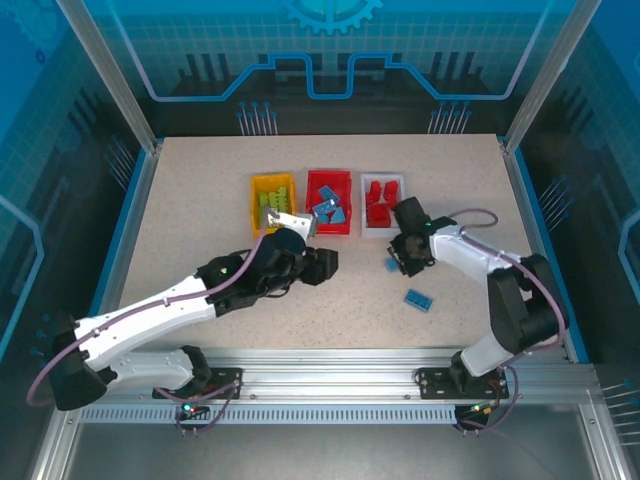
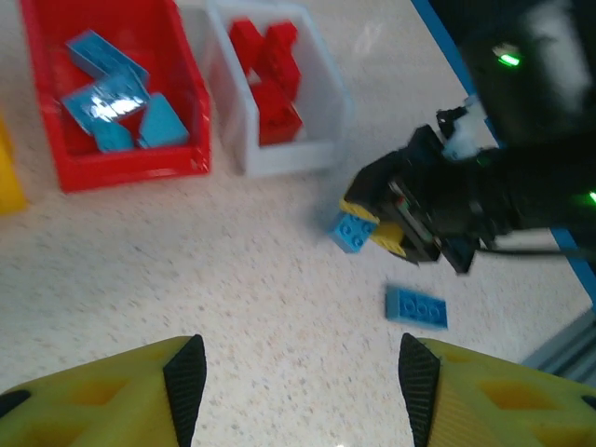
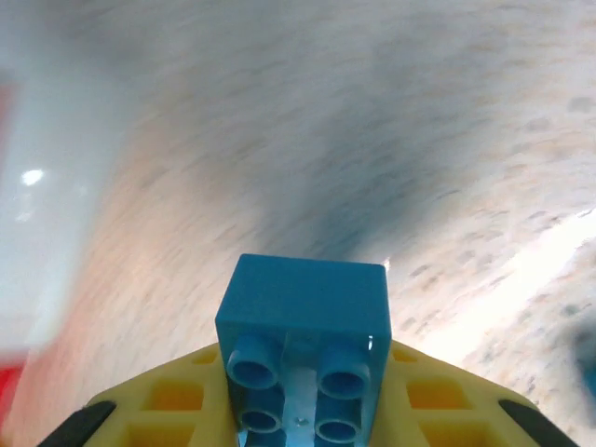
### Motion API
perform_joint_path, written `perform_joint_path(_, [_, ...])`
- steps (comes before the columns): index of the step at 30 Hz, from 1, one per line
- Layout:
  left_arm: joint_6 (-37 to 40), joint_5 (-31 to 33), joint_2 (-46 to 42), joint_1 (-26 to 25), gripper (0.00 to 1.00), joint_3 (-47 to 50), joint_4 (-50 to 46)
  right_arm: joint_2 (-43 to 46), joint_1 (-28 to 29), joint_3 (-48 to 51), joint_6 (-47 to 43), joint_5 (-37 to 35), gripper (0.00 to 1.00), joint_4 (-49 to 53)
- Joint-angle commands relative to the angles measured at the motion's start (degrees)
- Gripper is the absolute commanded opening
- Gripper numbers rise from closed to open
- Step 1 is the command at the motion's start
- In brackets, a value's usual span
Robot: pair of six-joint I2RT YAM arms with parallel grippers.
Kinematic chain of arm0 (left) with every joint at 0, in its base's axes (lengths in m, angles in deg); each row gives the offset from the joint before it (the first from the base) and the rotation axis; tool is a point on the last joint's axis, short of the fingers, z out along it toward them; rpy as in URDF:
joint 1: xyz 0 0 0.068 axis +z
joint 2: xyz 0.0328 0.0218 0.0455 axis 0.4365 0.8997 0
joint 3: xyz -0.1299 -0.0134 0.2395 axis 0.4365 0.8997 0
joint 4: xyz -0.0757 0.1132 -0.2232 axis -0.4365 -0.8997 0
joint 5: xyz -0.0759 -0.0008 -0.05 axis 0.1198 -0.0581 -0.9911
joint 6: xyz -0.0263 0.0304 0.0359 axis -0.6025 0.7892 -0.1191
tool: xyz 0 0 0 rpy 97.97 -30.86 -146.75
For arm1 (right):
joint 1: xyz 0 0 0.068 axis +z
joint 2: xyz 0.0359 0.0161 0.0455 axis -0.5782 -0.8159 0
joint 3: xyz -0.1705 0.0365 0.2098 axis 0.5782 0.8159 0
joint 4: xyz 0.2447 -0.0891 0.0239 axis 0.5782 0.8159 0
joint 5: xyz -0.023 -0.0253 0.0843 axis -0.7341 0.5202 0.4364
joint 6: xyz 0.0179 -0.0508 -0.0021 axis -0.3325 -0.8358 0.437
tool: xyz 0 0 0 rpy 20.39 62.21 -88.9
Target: Sort the legos into containers by color
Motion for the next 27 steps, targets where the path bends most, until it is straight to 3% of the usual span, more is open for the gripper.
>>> perform_joint_path(1, [-2.3,-1.1,-2.1,6.5,0.61,-3.0,-6.6,-0.4,6.7,-8.2,-18.2,-10.5,0.22,0.4])
perform_joint_path(6, [-4.3,-7.0,-2.0,14.8,0.61,-4.2,-6.9,-12.9,7.3,-22.8,-33.1,-2.5,0.24,-2.8])
perform_joint_path(9, [-3.9,-9.1,-0.6,17.0,0.61,-5.4,-5.6,-22.0,6.3,-33.6,-38.6,3.4,0.25,-1.9])
perform_joint_path(18, [-4.8,-11.9,2.4,17.5,0.60,-5.5,-3.6,-43.5,0.5,-58.6,-38.0,14.5,0.27,5.7])
perform_joint_path(23, [-5.0,-12.3,1.9,17.5,0.60,-4.8,-3.7,-49.4,-0.1,-66.6,-38.6,16.8,0.40,9.6])
perform_joint_path(27, [-5.4,-13.0,1.9,17.4,0.60,-3.9,-3.2,-44.7,0.5,-62.3,-38.2,15.7,0.55,7.4])
